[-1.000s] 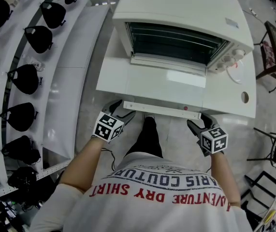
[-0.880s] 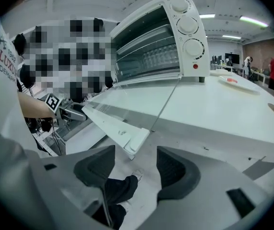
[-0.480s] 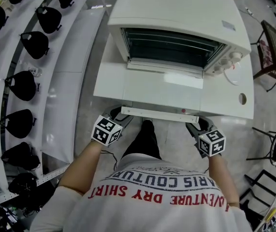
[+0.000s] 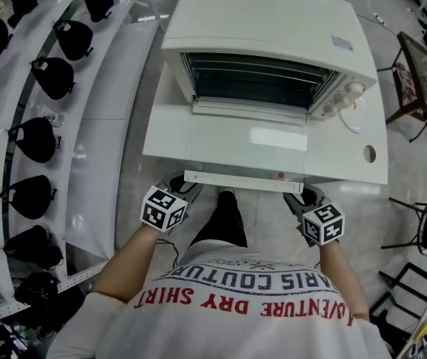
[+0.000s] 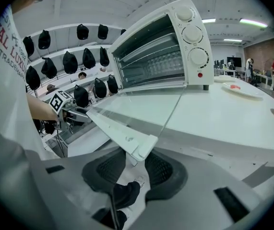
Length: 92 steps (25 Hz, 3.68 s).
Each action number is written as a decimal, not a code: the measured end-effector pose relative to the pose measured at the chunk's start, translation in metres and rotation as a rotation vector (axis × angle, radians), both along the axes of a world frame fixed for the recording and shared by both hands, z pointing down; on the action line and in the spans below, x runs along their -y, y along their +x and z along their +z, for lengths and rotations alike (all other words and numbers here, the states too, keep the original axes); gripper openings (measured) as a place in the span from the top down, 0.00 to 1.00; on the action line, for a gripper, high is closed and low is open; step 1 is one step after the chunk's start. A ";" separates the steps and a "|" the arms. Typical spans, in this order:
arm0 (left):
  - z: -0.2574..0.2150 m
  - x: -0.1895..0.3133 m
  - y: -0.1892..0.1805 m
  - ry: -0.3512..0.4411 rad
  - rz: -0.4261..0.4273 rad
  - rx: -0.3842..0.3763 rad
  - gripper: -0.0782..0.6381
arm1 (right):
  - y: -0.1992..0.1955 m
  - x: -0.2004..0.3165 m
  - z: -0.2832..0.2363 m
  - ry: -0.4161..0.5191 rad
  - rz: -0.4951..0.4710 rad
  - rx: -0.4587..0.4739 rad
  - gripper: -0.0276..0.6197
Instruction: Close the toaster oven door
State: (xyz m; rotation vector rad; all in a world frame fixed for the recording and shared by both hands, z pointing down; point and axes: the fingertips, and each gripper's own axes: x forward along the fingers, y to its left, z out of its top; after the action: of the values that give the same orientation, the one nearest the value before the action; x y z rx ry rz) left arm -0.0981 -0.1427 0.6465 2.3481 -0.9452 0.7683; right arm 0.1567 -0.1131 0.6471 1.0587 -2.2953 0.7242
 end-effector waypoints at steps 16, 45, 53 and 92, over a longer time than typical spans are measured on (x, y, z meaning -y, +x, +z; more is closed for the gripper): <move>-0.043 0.001 0.000 0.042 -0.051 -0.084 0.69 | -0.001 -0.002 -0.041 0.047 0.042 0.109 0.76; -0.150 0.030 0.005 0.204 -0.170 -0.200 0.72 | 0.004 0.020 -0.146 0.149 0.106 0.323 0.77; -0.175 0.045 0.007 0.241 -0.167 -0.214 0.71 | 0.007 0.036 -0.172 0.192 0.115 0.316 0.76; -0.242 0.120 0.012 0.164 -0.222 -0.335 0.68 | 0.016 0.106 -0.251 0.416 0.181 0.257 0.76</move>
State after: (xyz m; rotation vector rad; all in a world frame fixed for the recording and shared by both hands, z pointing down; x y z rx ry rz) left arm -0.0865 -0.2626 0.4048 2.3551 -1.1250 0.2076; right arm 0.1724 -0.2187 0.3965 1.4460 -2.6701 0.4800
